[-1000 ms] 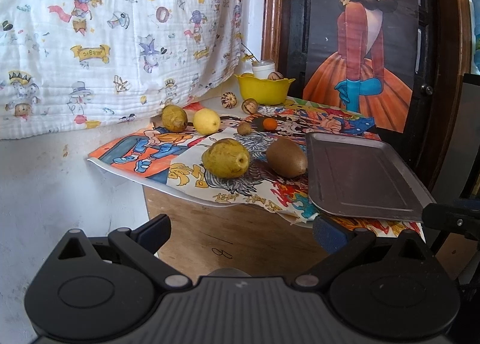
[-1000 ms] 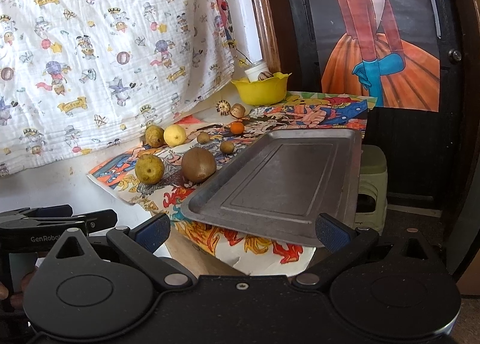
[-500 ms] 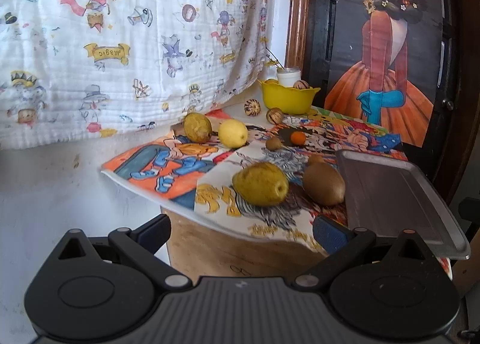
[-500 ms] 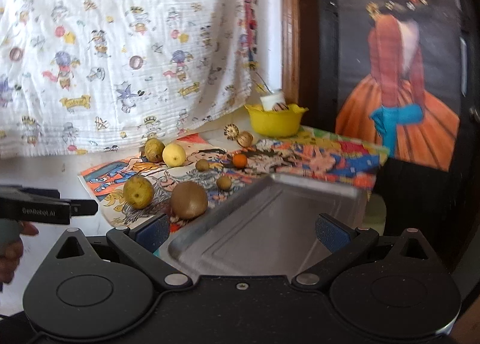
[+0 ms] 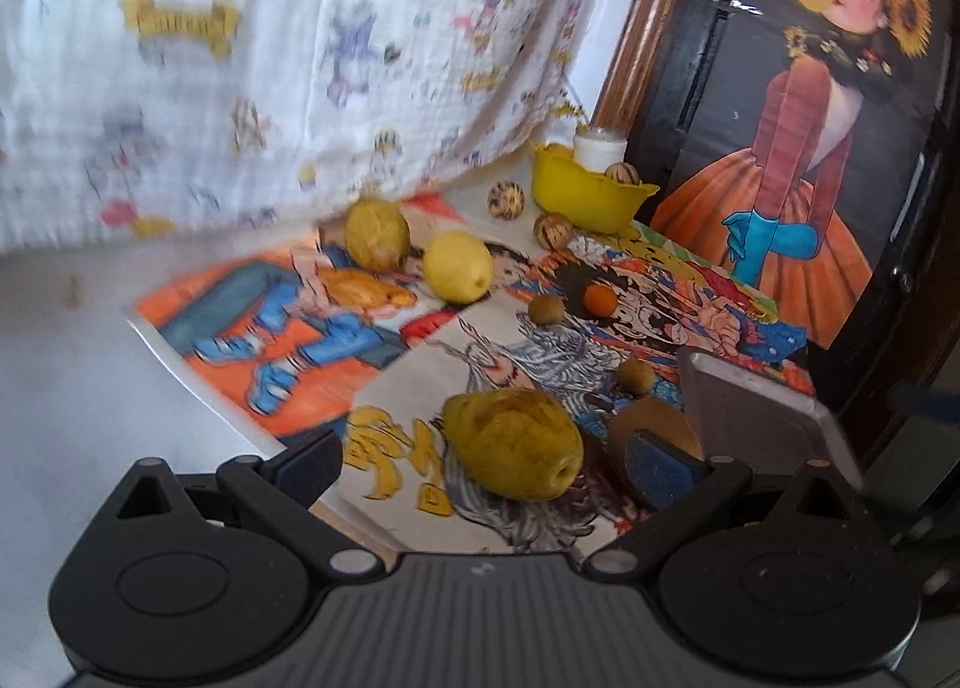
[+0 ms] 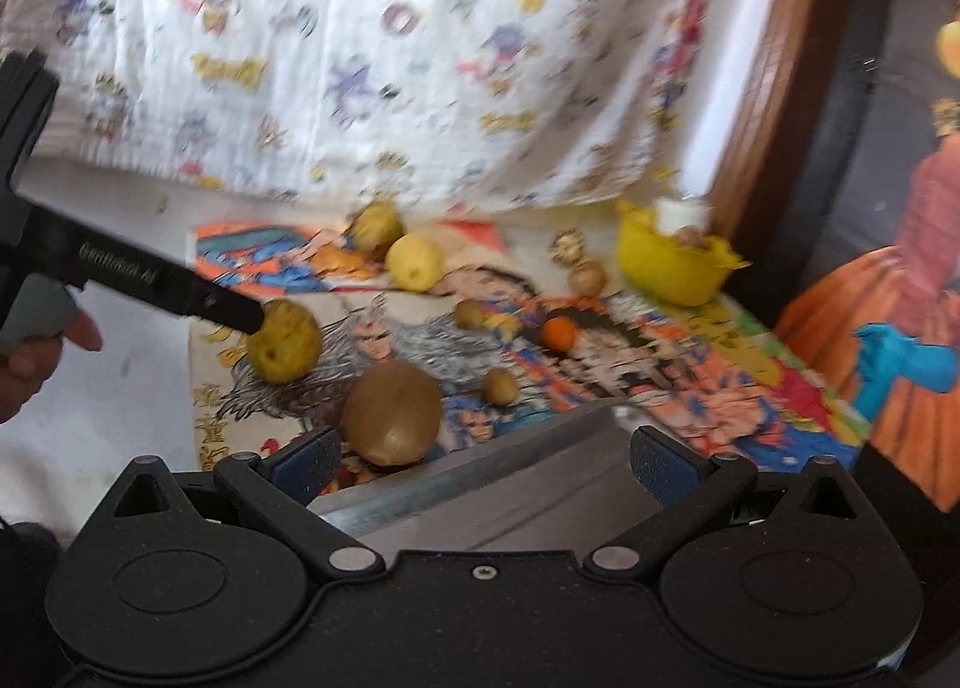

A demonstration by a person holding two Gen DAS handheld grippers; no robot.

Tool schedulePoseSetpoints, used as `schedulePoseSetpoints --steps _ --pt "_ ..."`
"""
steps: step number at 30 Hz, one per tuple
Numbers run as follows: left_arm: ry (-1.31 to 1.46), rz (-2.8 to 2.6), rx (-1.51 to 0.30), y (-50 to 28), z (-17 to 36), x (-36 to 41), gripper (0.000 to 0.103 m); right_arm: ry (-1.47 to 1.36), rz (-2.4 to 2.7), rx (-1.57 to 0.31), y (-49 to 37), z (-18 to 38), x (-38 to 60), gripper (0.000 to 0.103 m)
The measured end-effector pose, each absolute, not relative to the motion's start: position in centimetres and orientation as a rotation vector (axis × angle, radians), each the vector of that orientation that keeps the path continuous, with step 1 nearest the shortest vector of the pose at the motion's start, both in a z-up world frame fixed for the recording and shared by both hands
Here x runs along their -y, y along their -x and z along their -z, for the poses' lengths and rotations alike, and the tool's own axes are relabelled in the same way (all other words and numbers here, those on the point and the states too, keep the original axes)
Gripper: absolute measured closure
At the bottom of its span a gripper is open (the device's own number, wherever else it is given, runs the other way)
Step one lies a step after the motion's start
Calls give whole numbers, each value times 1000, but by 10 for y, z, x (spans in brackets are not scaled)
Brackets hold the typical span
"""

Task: Organize fruits
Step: 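Close the left tool on the yellow pear while the right tool grasps the brown kiwi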

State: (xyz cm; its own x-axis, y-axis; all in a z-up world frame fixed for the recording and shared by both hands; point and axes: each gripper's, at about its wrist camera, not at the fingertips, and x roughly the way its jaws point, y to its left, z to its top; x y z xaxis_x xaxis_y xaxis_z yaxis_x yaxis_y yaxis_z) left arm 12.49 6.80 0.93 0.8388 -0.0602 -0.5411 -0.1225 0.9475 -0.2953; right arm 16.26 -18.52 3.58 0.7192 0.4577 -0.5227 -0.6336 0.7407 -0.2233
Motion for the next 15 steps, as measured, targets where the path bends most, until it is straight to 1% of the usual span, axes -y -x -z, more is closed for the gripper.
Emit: schedulePoseSetpoints --steps 2,7,11,13,15 --pt "359 -28 -598 -132 -6 -70 1 408 -649 -487 -171 -31 179 3" --pt "366 -8 -639 -147 1 -68 6 452 -690 -519 -186 -19 165 11" --pt "370 10 -669 -156 5 -66 13 458 -721 -549 -195 -8 159 17" --pt "379 9 -676 -160 7 -66 16 465 -736 -554 -198 -4 156 18" --pt "392 8 -684 -165 9 -66 20 467 -748 -559 -201 0 152 19"
